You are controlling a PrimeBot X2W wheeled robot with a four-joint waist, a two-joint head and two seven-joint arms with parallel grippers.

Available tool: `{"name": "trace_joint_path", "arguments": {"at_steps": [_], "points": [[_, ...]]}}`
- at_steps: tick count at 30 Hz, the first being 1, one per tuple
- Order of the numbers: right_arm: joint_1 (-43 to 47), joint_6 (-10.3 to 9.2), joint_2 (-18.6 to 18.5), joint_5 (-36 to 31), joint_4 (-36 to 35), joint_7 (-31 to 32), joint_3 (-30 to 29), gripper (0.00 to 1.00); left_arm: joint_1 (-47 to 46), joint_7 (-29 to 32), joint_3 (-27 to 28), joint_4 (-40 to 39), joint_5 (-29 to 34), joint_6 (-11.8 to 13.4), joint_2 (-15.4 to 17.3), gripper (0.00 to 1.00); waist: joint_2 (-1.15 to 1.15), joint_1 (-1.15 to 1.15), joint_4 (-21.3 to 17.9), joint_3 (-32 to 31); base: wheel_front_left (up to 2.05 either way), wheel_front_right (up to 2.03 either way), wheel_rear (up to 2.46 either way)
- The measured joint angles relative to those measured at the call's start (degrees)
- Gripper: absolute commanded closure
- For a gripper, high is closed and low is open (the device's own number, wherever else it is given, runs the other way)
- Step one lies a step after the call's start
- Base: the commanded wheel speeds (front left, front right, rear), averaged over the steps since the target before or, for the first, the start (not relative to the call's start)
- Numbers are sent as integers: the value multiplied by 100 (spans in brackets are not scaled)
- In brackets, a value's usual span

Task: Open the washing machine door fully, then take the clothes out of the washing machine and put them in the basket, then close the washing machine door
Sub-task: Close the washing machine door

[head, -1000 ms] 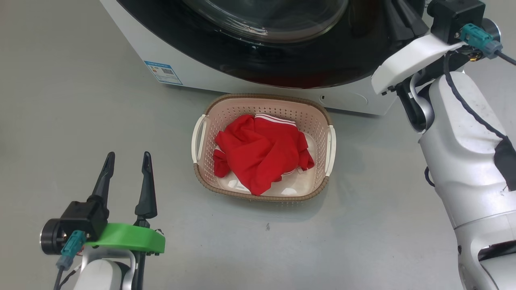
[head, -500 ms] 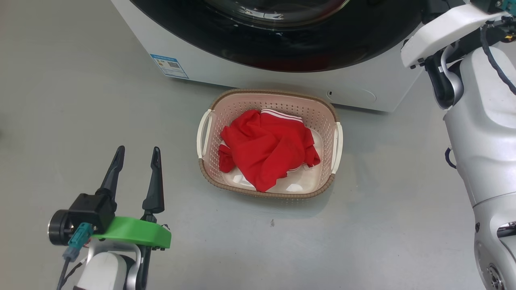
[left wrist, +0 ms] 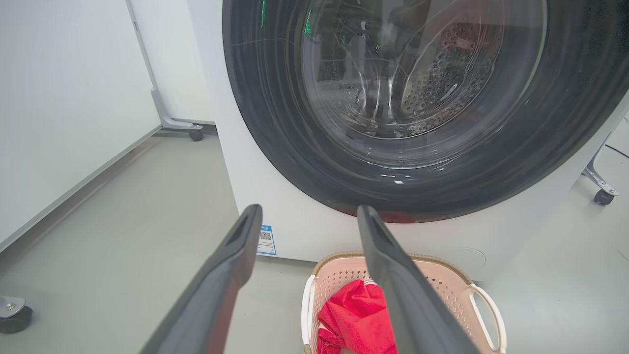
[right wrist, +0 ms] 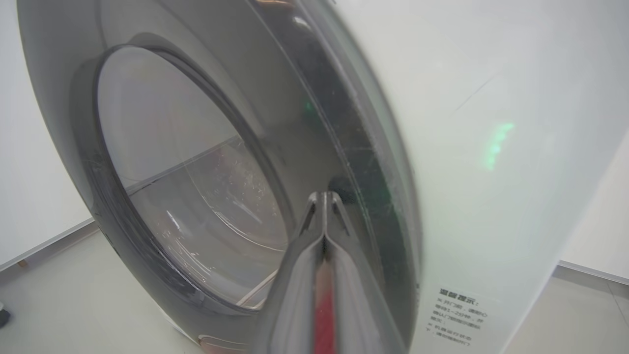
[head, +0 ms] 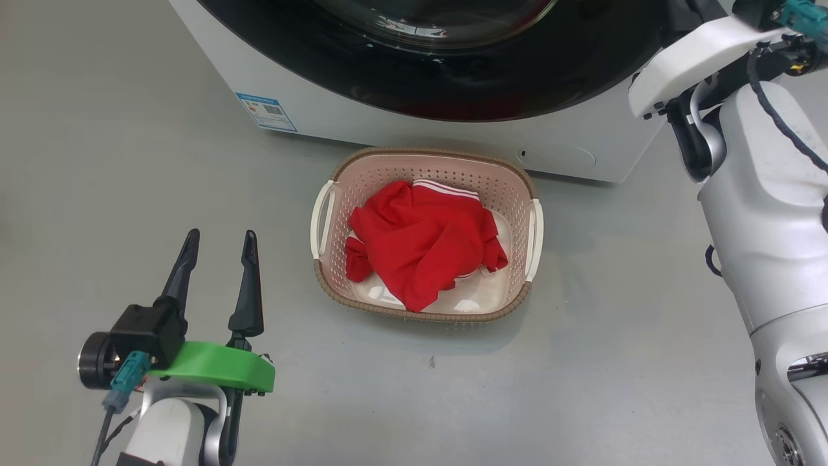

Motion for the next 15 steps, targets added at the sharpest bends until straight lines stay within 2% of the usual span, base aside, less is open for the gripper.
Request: {"name": "trace_joint_path", "arguments": {"at_steps": [10, 11, 13, 14, 15], "points": [[647, 52, 80, 47, 18, -62, 142, 100, 0, -43, -5, 158, 47, -30, 8, 0, 0, 0, -177, -283, 0, 0, 0], [714, 53, 89, 60, 1, -63, 127, 86, 0, -43, -7, 162, 66, -46, 12, 0, 0, 0, -193, -315, 0, 0, 0], [849, 54, 107, 85, -30, -77, 108, 51, 0, -43, -9, 168, 94, -47, 27, 0, 0, 0, -229, -378, 0, 0, 0], [939, 54, 121, 113, -87, -77, 71, 0, 0, -43, -11, 177, 94, -48, 35, 0, 0, 0, -246, -410, 0, 0, 0], [1034, 54, 133, 137, -169, -77, 45, 0, 0, -43, -15, 185, 94, -49, 44, 0, 0, 0, -263, -444, 0, 0, 0]]}}
